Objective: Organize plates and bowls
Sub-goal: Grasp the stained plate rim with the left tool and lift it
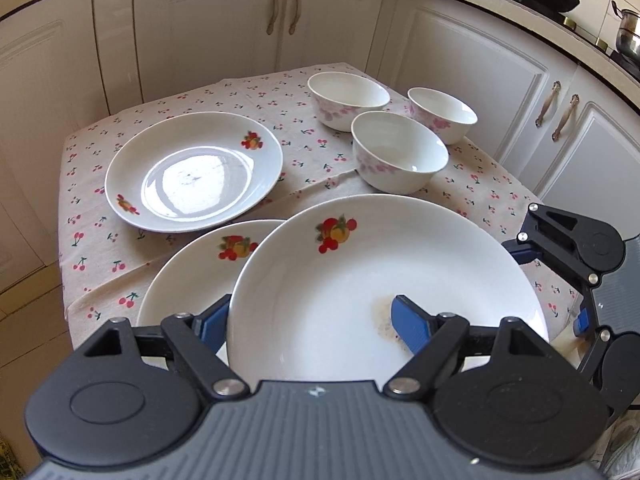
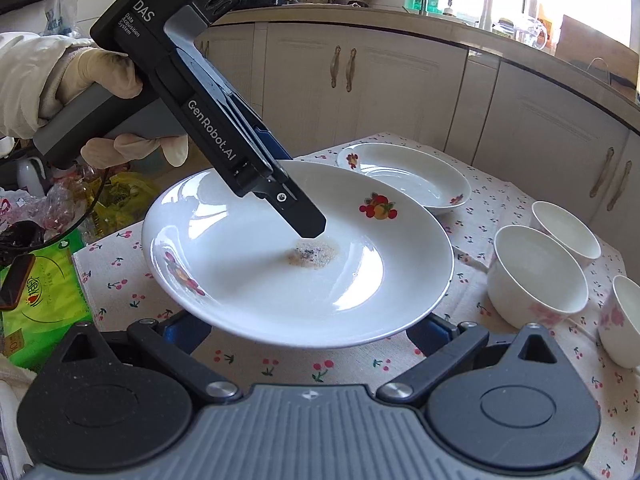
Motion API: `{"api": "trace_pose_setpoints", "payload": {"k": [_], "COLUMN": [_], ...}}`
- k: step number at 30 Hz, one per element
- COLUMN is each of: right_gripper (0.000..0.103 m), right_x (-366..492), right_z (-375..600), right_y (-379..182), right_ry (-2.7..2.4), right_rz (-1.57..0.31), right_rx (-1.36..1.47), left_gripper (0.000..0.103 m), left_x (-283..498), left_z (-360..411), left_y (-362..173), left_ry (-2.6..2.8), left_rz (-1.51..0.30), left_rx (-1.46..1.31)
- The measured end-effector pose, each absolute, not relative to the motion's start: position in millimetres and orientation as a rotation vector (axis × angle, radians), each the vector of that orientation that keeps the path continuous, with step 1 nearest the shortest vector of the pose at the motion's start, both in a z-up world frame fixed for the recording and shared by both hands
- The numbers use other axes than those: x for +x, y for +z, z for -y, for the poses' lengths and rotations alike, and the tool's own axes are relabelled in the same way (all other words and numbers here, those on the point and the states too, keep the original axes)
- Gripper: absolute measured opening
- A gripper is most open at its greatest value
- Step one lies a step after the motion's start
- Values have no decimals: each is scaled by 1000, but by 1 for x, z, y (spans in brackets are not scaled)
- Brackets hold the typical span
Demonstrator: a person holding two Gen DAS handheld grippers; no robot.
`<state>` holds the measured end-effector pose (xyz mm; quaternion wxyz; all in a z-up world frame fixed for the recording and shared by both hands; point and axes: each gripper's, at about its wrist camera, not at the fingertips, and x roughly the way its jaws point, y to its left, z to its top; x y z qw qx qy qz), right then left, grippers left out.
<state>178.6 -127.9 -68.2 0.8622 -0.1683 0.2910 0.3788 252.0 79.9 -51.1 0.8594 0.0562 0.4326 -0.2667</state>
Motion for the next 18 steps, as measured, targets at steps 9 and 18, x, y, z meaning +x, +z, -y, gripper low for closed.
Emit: {"api": "trace_pose_setpoints", "payload": {"k": [9, 18], "right_gripper": [103, 103], "right_x": [192, 195], "right_z": [102, 92], "right_y": [-70, -74], "right_ry": [807, 797], "right_rz": [-641, -676], "right_rx": [-381, -404], "left_gripper": [82, 82], "left_x": [259, 269], "left_z": [-104, -110], "left_y": [-63, -76], "left_ry": [-559, -572], "left_rz": [-918, -947], "left_rx": [89, 74]}}
